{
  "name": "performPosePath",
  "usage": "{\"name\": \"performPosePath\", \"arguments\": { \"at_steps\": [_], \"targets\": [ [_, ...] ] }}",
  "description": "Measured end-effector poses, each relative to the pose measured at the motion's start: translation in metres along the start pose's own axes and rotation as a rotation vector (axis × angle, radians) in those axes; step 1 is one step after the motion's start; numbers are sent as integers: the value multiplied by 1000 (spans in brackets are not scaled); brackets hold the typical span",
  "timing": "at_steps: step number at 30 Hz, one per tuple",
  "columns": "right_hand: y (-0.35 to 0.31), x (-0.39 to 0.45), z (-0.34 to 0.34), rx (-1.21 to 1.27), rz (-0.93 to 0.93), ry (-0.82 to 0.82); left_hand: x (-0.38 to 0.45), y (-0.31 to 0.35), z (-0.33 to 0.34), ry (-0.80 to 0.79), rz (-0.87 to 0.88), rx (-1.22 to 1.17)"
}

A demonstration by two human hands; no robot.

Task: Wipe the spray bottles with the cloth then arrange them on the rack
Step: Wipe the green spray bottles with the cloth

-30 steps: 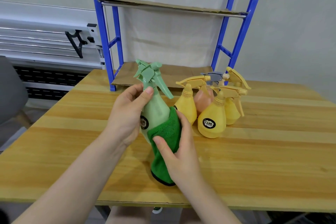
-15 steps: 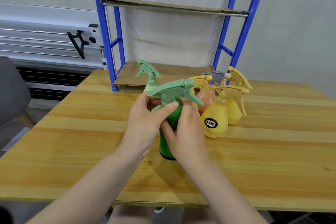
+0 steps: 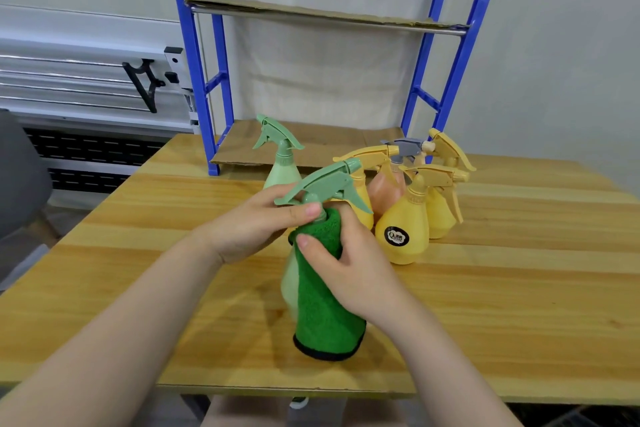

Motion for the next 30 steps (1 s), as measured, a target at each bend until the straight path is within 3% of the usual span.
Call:
{"name": "performPosePath", "arguments": {
  "at_steps": [5,10,13,20,30],
  "targets": [
    [10,-4,4,164,79,-92,-1,3,-11,-141,2,201],
    [17,-6,10,313,109,-59,0,-10,-1,-6,58,274],
    [20,-8,7,316,103,-67,1,-8,2,-2,150,349],
    [21,-7,1,302,77,-21,1,-1,15,81,162,81],
    [41,-31,1,153,134,-41,0,-3,24,326,104,35]
  ]
}}
Point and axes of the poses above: each hand's wrist, its own x-axis towards the middle knuckle, its own z-axis out of the palm, y = z × x, the point moved 1 cm from there along x, towards the middle knuckle, and after that the axes turned 6 degrees about y, right-handed, at the moved point
